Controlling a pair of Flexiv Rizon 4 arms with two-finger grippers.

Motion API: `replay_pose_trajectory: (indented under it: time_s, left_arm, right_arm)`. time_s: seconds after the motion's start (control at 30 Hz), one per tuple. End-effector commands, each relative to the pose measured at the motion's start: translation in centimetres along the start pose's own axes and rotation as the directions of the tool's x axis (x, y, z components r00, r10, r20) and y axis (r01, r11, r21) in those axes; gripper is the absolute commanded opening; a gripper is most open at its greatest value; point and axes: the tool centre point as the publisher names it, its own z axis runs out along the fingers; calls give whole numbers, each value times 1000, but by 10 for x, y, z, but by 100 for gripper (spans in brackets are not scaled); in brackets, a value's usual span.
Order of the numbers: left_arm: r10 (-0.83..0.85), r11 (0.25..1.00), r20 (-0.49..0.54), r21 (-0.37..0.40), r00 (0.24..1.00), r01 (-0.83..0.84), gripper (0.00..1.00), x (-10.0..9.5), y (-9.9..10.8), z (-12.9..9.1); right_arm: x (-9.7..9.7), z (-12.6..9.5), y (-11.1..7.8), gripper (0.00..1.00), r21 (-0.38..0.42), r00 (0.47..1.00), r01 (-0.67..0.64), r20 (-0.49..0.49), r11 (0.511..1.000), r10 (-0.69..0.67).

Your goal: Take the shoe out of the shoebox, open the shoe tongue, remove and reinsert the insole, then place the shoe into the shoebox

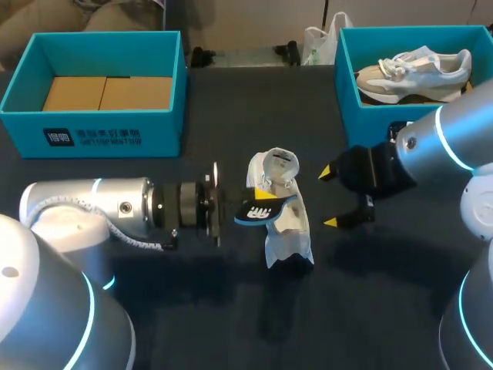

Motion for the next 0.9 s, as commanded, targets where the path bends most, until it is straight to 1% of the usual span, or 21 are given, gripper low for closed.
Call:
replay_pose_trajectory:
  time_s: [0.03, 0.17, 0.4, 0.53, 0.7, 0.9]
  left_arm:
    - [0, 1000, 1, -9, 1000, 0, 0, 1, 1, -1]
    - [-1, 1000, 1, -16, 1000, 1, 0, 0, 4, -2]
    - [-9, 1000, 19, -25, 1000, 9, 0, -2, 7, -2]
    - [-21, 999, 35, -27, 999, 22, 0, -2, 9, 1]
    - [-32, 999, 55, -17, 998, 33, 0, 0, 12, 8]
    - [-14, 1000, 35, -26, 999, 15, 0, 2, 18, 18]
  right_arm:
    - [-7, 12, 3, 100, -4, 999, 24, -26, 1000, -25]
    - [-7, 15, 4, 100, -6, 997, 58, -49, 998, -58]
    - [-5, 19, 5, 100, 7, 993, 106, -44, 994, -105]
    - [-5, 19, 5, 100, 7, 993, 106, -44, 994, -105]
    - [-5, 19, 5, 100, 7, 993, 106, -44, 994, -105]
    - [-5, 19, 5, 100, 7, 993, 106, -44, 994, -105]
